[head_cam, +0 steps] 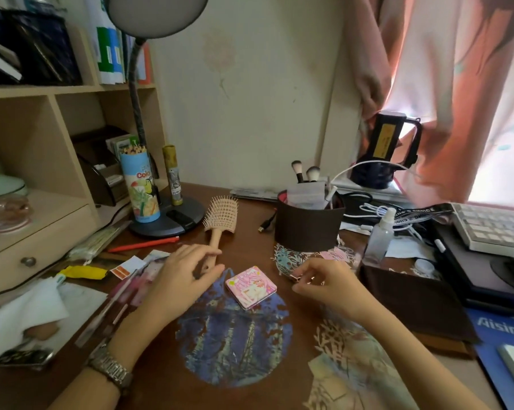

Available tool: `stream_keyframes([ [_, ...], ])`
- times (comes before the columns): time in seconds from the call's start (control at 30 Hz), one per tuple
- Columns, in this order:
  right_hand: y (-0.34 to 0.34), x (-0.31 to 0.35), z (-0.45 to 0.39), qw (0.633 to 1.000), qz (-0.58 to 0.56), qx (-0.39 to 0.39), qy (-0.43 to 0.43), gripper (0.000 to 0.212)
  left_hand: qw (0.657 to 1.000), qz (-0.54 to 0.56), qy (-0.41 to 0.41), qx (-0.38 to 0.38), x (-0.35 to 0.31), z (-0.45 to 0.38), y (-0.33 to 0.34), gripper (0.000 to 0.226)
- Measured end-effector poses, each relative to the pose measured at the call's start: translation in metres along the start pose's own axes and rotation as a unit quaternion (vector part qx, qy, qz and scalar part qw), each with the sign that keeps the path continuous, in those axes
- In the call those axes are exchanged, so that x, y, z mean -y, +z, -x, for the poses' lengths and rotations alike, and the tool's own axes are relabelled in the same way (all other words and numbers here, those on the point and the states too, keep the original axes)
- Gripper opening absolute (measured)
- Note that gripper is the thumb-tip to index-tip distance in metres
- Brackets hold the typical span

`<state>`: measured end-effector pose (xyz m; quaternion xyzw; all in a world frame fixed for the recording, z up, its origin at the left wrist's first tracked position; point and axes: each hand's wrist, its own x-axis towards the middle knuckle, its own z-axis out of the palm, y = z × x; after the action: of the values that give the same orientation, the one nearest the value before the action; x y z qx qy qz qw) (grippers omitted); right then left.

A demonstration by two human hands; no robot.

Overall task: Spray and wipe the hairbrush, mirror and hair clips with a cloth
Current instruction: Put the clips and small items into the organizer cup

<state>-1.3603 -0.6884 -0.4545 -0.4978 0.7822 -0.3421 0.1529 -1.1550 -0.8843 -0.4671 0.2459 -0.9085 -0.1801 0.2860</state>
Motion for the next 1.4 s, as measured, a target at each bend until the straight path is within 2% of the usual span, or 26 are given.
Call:
stream_keyframes([
  [0.17,0.001,-0.014,0.002,0.999,-0.016,-0.030,-0.022,0.019,0.985,-0.091,0.065,0.134,-0.031,-0.002,0.010,0.061],
  [0.37,0.012,-0.025,0.009,0.992,-0.071,-0.085,-0.064,0.019,0.966,-0.162,0.067,0.187,-0.033,-0.013,0.020,0.079],
  [0.6,0.019,-0.028,0.011,0.988,-0.046,-0.099,-0.105,0.019,0.961,-0.148,0.037,0.229,-0.035,-0.022,0.023,0.081],
  [0.9,0.019,-0.030,0.012,0.987,-0.067,-0.101,-0.101,0.021,0.951,-0.129,0.024,0.278,-0.026,-0.052,0.026,0.080],
  [1.17,0.022,-0.035,0.008,0.988,-0.037,-0.100,-0.112,0.019,0.940,-0.168,0.075,0.286,-0.017,-0.090,0.024,0.061],
  [1.4,0.022,-0.037,0.006,0.988,-0.048,-0.098,-0.107,0.019,0.939,-0.165,0.076,0.294,-0.013,-0.107,0.030,0.060],
])
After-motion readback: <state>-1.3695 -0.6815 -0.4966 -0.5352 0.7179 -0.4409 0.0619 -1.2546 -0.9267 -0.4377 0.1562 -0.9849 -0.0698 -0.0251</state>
